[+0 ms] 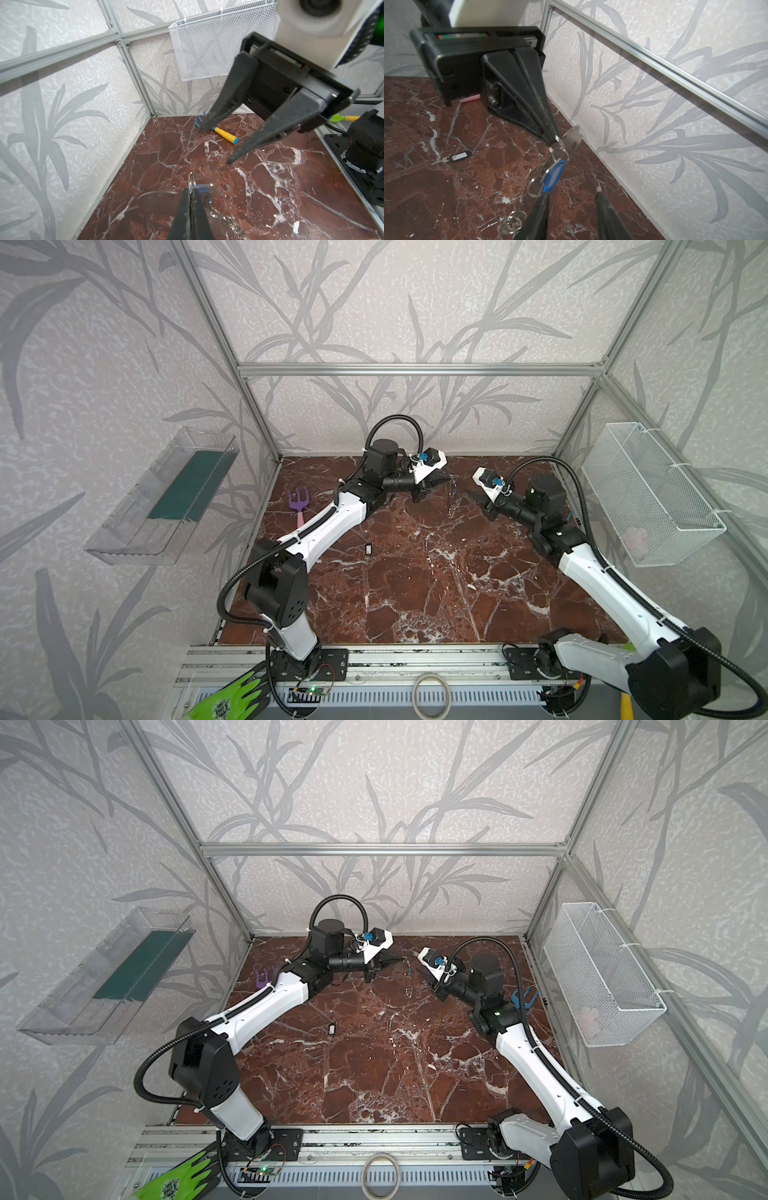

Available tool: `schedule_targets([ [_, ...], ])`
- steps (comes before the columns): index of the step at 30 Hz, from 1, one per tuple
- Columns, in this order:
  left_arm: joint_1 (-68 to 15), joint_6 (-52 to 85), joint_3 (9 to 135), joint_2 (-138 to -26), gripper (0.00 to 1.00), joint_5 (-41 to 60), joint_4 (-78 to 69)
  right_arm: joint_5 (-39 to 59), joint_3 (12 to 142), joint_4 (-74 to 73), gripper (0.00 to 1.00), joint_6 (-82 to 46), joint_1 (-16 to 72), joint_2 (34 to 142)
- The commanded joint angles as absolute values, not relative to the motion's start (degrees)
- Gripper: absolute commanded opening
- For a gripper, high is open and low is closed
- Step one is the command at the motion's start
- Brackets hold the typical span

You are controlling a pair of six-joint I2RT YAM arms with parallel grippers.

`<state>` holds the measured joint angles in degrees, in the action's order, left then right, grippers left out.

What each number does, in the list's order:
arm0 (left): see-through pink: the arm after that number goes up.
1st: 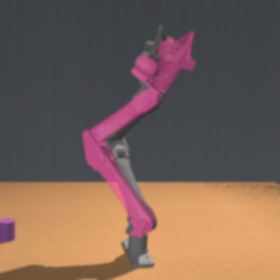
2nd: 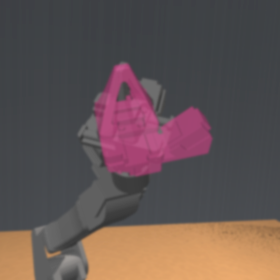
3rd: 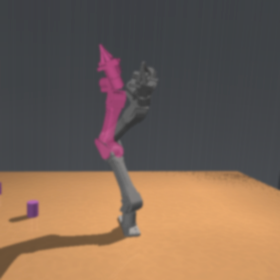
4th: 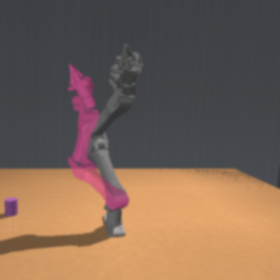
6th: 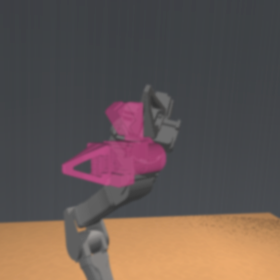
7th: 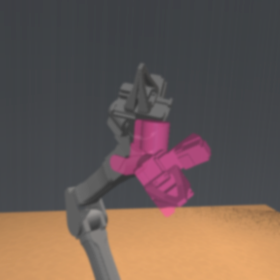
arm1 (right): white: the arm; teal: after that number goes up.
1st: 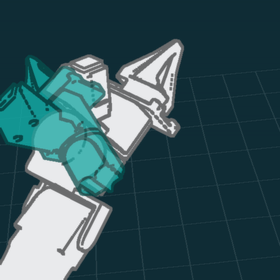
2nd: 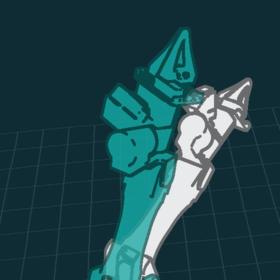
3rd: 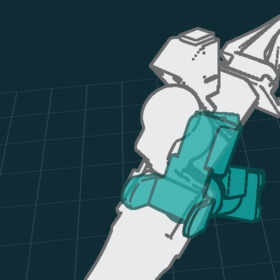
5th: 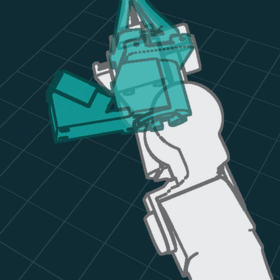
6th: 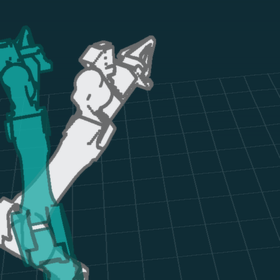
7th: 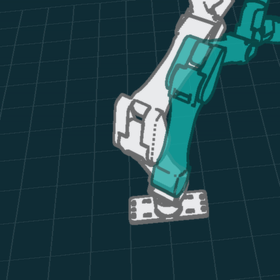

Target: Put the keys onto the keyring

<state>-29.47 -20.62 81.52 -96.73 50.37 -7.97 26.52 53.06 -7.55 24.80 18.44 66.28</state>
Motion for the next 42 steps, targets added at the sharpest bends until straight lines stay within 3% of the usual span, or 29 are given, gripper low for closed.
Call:
schedule_targets([
  [1, -29.4, -14.2, 80.6, -93.5, 0.0, 53.2, -19.3, 31.4, 54.4, -10.5, 0.38, 18.0, 17.7, 67.0],
  [12, -29.3, -13.4, 79.2, -92.6, 0.0, 53.5, -22.8, 38.9, 57.5, -17.7, 0.35, 8.2, 17.8, 72.0],
  [32, -29.3, -15.4, 79.1, -91.8, 0.0, 53.9, -21.7, 39.2, 59.4, -19.9, 0.25, 5.2, 17.9, 75.0],
  [37, -29.3, -15.9, 79.0, -91.7, 0.0, 53.9, -21.3, 39.0, 59.4, -20.0, 0.09, 5.6, 17.9, 75.0],
  [42, -29.2, -16.8, 78.8, -91.5, 0.0, 53.7, -20.4, 38.1, 58.5, -21.1, 0.03, 6.1, 17.9, 74.0],
])
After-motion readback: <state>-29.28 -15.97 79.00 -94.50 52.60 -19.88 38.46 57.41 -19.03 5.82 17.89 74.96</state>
